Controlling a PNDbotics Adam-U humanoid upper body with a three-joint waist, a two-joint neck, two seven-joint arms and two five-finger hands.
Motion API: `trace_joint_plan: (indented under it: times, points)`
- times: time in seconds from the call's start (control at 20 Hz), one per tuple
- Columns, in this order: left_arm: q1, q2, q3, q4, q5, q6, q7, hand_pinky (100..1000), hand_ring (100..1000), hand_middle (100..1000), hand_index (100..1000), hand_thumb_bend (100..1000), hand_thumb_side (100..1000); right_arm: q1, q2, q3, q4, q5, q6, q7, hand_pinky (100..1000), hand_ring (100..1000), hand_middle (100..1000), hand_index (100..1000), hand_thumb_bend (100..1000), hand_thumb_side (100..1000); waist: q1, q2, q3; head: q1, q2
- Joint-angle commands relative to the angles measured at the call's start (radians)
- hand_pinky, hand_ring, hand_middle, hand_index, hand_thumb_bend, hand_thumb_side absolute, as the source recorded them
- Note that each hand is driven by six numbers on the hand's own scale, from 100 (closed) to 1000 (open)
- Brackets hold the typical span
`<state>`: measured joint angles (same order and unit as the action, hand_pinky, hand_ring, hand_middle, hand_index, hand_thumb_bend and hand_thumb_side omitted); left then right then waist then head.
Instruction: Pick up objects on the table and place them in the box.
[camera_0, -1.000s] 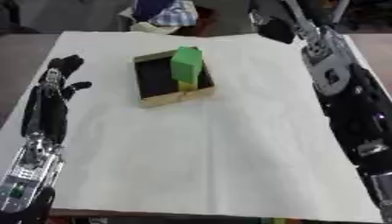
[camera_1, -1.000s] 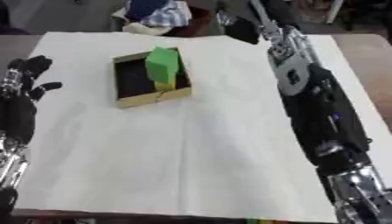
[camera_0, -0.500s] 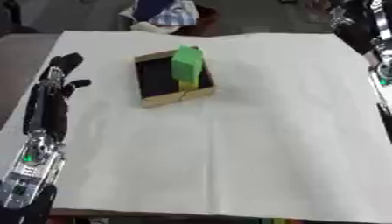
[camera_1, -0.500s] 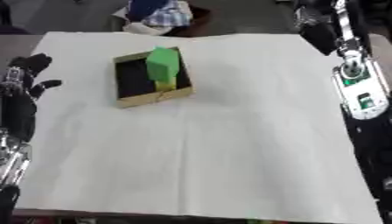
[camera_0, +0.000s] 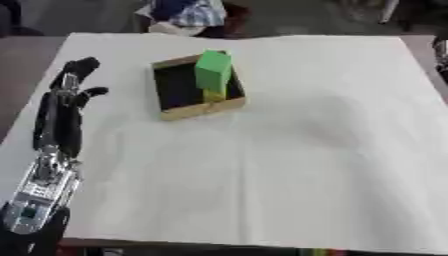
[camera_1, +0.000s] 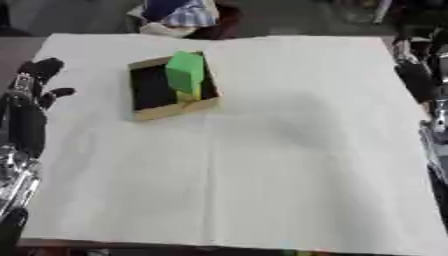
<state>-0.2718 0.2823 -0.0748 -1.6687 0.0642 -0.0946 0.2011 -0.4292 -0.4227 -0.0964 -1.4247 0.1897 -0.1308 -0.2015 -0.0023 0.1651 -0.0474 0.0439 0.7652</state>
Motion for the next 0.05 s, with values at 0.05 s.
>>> trace_joint_plan:
  times: [0.05]
  points:
    - [-0.003, 0.022, 0.012, -0.029, -0.018, -0.003, 0.007, 716, 942, 770, 808, 100, 908, 0.004, 0.004, -0.015, -0.049, -0.024, 0.003, -0.016, 756, 718, 736, 964, 100, 778, -0.014, 0.002, -0.003, 0.01, 0.005]
